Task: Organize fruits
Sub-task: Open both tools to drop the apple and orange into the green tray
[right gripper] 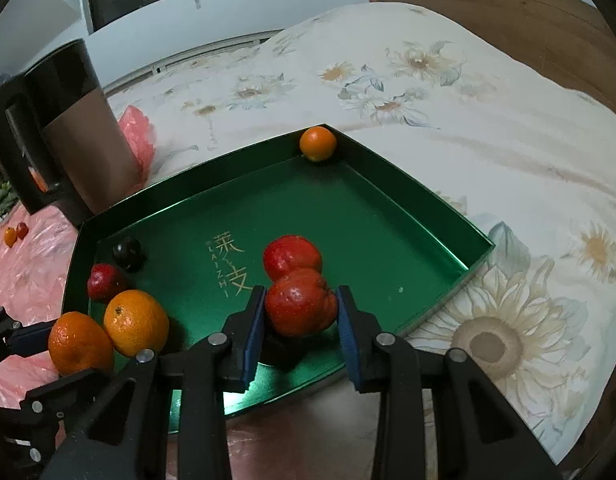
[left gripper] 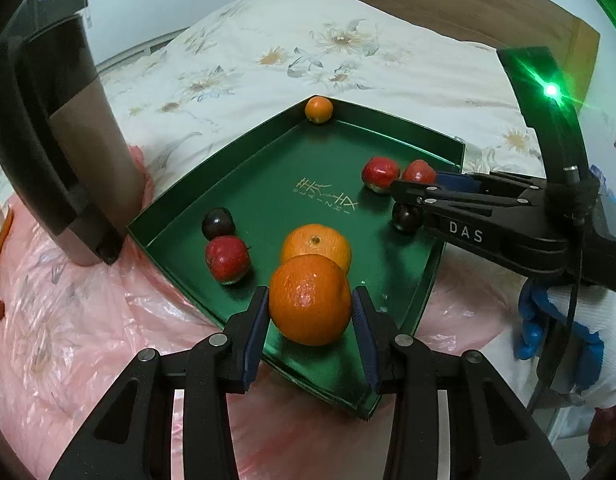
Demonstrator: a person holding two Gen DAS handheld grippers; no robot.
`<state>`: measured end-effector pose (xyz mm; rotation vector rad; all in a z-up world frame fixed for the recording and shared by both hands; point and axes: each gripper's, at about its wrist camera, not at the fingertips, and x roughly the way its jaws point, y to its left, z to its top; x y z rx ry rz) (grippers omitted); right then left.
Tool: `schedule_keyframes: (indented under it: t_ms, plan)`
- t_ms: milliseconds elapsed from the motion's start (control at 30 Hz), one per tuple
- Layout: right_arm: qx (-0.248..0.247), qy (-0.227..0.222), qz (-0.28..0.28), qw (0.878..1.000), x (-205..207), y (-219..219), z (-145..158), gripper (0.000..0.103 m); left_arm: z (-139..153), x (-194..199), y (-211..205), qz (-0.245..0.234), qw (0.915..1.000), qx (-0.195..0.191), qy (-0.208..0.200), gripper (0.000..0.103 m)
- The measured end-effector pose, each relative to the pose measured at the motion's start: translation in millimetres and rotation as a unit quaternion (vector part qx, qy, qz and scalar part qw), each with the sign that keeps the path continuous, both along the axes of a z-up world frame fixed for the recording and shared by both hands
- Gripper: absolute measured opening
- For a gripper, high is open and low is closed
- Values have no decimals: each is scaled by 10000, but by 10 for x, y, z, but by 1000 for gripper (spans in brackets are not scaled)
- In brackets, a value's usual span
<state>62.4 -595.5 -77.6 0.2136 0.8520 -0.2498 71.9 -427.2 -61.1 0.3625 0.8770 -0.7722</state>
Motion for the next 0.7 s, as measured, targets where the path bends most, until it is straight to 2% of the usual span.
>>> schedule_keyframes:
  t_ms: [567, 633, 700]
  plan:
    - [21, -267, -93, 9996, -123, 75, 12, 31, -124, -61, -36, -29, 9999, 80, 136, 36]
    - [9, -310, -75, 9995, -132, 93, 21, 52, -121, -63, -37, -19, 9999, 73, 141, 36]
    - [-40, -325, -65, 9994, -138, 117, 30, 60, -122, -57, -40, -13, 9999, 52, 163, 36]
